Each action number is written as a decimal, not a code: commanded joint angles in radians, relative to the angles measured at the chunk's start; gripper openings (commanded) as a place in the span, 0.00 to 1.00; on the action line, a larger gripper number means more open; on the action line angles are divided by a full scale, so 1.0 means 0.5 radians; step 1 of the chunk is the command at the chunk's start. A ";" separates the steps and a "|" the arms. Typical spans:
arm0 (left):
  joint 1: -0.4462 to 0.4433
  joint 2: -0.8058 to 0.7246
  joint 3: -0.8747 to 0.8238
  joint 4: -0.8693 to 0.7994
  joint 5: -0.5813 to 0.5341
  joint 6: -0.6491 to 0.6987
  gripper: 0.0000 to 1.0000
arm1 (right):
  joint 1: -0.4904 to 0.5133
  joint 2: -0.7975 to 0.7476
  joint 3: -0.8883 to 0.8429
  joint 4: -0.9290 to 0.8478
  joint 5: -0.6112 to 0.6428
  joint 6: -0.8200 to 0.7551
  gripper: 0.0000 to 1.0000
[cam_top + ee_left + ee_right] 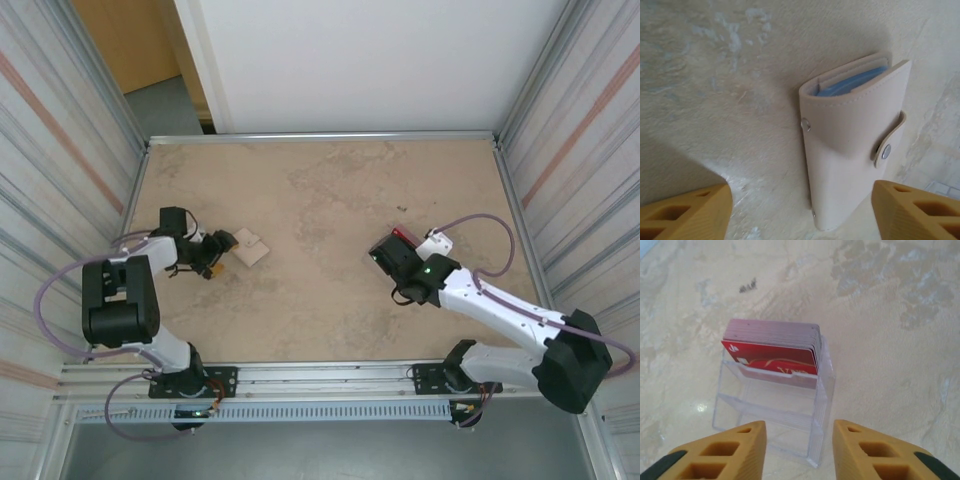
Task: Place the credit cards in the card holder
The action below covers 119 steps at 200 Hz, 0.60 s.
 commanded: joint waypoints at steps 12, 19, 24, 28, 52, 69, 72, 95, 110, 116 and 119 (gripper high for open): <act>-0.030 0.166 0.095 0.052 0.060 -0.006 0.68 | 0.009 -0.185 -0.080 -0.080 0.081 -0.426 0.55; -0.035 0.187 0.108 0.055 0.067 -0.006 0.66 | 0.007 -0.262 -0.110 -0.063 0.074 -0.527 0.60; -0.040 0.201 0.112 0.058 0.071 -0.012 0.65 | 0.009 -0.307 -0.139 -0.041 0.065 -0.578 0.64; -0.046 0.215 0.116 0.060 0.074 -0.010 0.64 | 0.008 -0.367 -0.154 -0.028 0.058 -0.620 0.66; -0.072 0.277 0.142 0.065 0.095 -0.001 0.58 | -0.015 -0.608 -0.244 0.060 -0.016 -0.848 0.78; -0.079 0.302 0.153 0.062 0.090 0.005 0.57 | -0.075 -0.747 -0.260 0.077 -0.097 -1.024 0.82; -0.079 0.307 0.156 0.061 0.090 0.007 0.56 | -0.082 -0.761 -0.259 0.076 -0.106 -1.044 0.82; -0.090 0.365 0.210 0.035 0.088 0.018 0.54 | -0.215 -0.917 -0.247 0.064 -0.265 -1.233 0.83; -0.107 0.397 0.240 0.012 0.087 0.033 0.51 | -0.284 -0.997 -0.248 0.047 -0.352 -1.301 0.87; -0.112 0.398 0.243 0.008 0.082 0.041 0.50 | -0.301 -1.018 -0.248 0.043 -0.381 -1.332 0.88; -0.114 0.399 0.241 0.009 0.077 0.044 0.49 | -0.314 -1.033 -0.249 0.039 -0.403 -1.364 0.89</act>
